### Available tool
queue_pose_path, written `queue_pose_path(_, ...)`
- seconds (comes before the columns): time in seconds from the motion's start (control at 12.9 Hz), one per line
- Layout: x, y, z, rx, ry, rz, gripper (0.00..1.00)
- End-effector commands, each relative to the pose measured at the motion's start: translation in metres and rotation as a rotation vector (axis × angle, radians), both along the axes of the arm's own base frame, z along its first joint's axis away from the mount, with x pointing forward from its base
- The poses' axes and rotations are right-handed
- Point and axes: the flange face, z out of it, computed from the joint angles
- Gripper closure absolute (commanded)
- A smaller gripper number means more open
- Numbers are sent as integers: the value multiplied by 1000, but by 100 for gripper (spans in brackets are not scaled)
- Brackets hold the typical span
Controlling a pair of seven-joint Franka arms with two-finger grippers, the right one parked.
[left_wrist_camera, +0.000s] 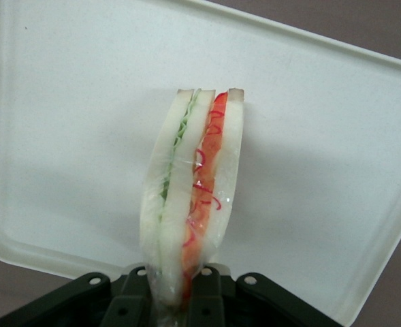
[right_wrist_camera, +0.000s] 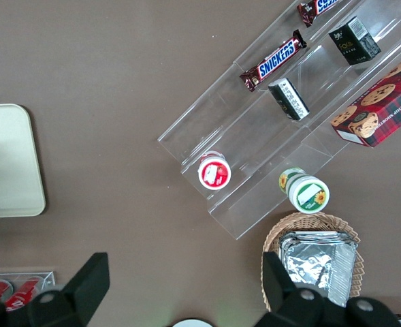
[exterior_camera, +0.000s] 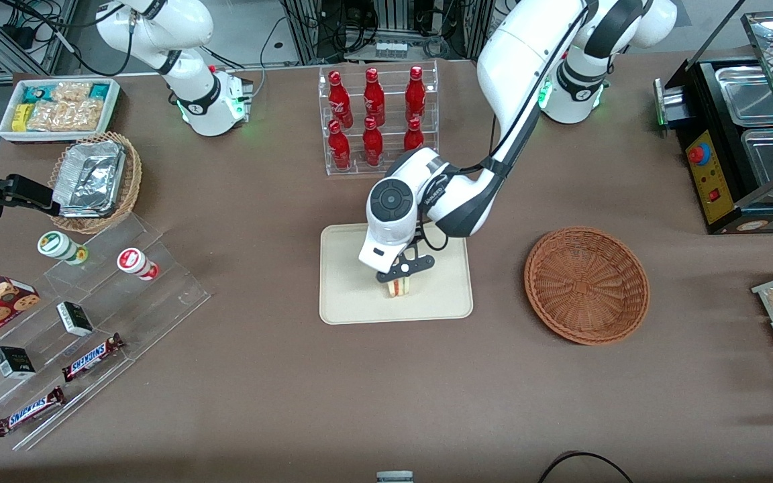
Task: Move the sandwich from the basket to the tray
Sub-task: 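Lower the sandwich onto the tray and open the left gripper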
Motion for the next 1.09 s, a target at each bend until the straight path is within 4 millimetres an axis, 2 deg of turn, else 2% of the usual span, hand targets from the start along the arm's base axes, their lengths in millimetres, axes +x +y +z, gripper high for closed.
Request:
queue_pose_path(0.0,-4,-12,-10,15,-12,18,100)
queue_pose_path(0.23,-2,-12,-21,37,-39,52,100)
queue_pose_path(0.31,-1,-12,-21,38,-40,51,79)
queue_pose_path(0.39,-1,-12,-19,36,-42,51,1)
queue_pose_path(0.62,1,-12,-8,29,-53,46,0)
queue_pose_path(1.01,14,-13,50,28,-53,46,0)
